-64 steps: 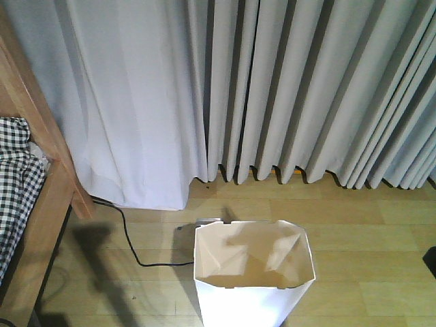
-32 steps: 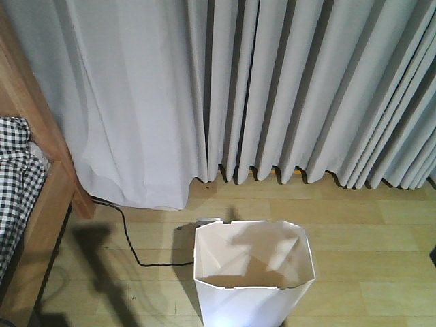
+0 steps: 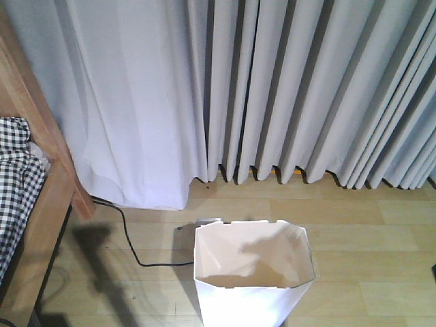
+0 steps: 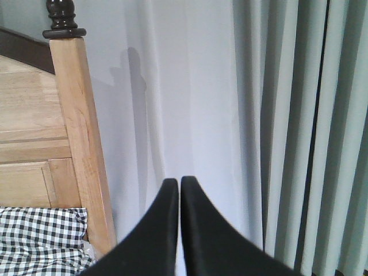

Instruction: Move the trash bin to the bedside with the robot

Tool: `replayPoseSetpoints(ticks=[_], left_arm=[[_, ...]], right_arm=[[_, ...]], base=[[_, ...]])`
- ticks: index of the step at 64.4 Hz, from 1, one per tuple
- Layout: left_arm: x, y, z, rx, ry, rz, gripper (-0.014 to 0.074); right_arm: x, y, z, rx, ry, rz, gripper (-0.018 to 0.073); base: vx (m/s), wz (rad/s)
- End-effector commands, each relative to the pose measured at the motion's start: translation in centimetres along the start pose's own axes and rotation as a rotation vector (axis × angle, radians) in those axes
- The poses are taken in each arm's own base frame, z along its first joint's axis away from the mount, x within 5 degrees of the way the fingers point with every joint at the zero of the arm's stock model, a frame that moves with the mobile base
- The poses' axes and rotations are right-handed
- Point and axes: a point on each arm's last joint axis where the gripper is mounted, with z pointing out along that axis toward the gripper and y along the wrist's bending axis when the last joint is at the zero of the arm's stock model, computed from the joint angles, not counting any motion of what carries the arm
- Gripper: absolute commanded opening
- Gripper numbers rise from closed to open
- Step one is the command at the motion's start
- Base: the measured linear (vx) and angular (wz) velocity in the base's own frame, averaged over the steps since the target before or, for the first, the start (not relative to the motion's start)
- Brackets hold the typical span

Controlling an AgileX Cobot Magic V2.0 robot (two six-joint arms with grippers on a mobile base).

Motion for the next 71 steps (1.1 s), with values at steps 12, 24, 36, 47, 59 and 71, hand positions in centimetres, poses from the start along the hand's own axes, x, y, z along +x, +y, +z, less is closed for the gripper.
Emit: replayPoseSetpoints(ticks=[12, 24, 36, 47, 59, 71], left_arm=[[-0.36, -0.04, -0.08, 0.007, -0.077, -0.023, -0.0006], [-0.36, -0.04, -0.08, 0.007, -0.077, -0.023, -0.0006], [-0.36, -0.04, -0.08, 0.007, -0.077, -0.023, -0.0006], [-0.36, -0.04, -0.08, 0.007, -0.077, -0.023, -0.0006], [-0.36, -0.04, -0.08, 0.007, -0.077, -0.023, -0.0006], [-0.36, -0.04, -0.08, 0.007, -0.077, -0.023, -0.0006]], right_arm=[[0.49, 0.22, -0.18, -0.042, -0.107, 0.034, -0.0008], [0.49, 0.38, -0.19, -0.07, -0.108, 0.024, -0.0008], [0.49, 0.38, -0.19, -0.07, -0.108, 0.016, -0.0008], [0.49, 0.37, -0.19, -0.071, -0.107, 0.029, -0.0008], [0.53, 0.38, -0.19, -0.07, -0.102, 0.027, -0.0008], [0.53, 0.38, -0.19, -0.07, -0.102, 0.027, -0.0008]], base=[[0.0, 0.0], [0.0, 0.0], [0.0, 0.0], [0.0, 0.0], [0.0, 0.0], [0.0, 0.0]])
